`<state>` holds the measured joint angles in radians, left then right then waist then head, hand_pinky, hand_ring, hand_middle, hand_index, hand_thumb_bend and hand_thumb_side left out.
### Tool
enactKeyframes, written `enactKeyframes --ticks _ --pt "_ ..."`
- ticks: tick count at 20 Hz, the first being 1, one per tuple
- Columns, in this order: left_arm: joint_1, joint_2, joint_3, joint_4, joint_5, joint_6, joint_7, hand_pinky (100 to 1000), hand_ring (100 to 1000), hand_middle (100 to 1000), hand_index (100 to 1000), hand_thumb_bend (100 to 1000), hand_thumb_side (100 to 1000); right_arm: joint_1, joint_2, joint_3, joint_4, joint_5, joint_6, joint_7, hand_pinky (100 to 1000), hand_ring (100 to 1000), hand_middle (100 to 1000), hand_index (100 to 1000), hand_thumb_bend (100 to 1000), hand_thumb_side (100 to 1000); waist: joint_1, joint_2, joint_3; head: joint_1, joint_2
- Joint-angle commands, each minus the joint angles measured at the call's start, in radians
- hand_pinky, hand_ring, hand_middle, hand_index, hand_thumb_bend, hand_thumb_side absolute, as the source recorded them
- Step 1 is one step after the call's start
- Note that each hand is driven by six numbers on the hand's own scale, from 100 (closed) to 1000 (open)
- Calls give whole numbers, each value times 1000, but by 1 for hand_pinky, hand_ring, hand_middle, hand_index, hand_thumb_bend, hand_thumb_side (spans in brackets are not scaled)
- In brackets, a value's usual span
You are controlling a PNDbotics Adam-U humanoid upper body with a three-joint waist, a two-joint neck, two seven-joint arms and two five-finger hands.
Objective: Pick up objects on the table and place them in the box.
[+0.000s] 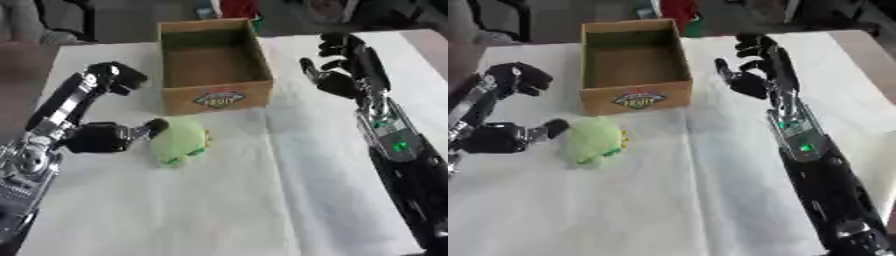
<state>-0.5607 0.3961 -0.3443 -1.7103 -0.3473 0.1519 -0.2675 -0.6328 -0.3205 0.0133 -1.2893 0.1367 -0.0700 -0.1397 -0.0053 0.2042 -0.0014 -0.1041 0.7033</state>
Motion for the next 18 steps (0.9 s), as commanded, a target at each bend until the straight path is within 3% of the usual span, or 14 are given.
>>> enactKeyframes --ticks 1,12,18 --pt "-31 2 -19 31 -82 11 -22 763 758 710 744 636 170 -15 -11 0 -15 3 -1 3 579 706 638 763 380 101 0 -20 -1 3 7" --pt "-43 -44 -92 152 -219 9 -24 754 749 705 744 660 155 -15 -6 3 -13 3 -2 6 579 707 638 764 378 101 -2 -17 0 7 6" --pt "-44 -68 -98 215 -251 2 0 752 746 706 746 676 161 -15 -6 4 -10 2 -2 7 579 708 636 764 375 100 -2 -15 1 6 7"
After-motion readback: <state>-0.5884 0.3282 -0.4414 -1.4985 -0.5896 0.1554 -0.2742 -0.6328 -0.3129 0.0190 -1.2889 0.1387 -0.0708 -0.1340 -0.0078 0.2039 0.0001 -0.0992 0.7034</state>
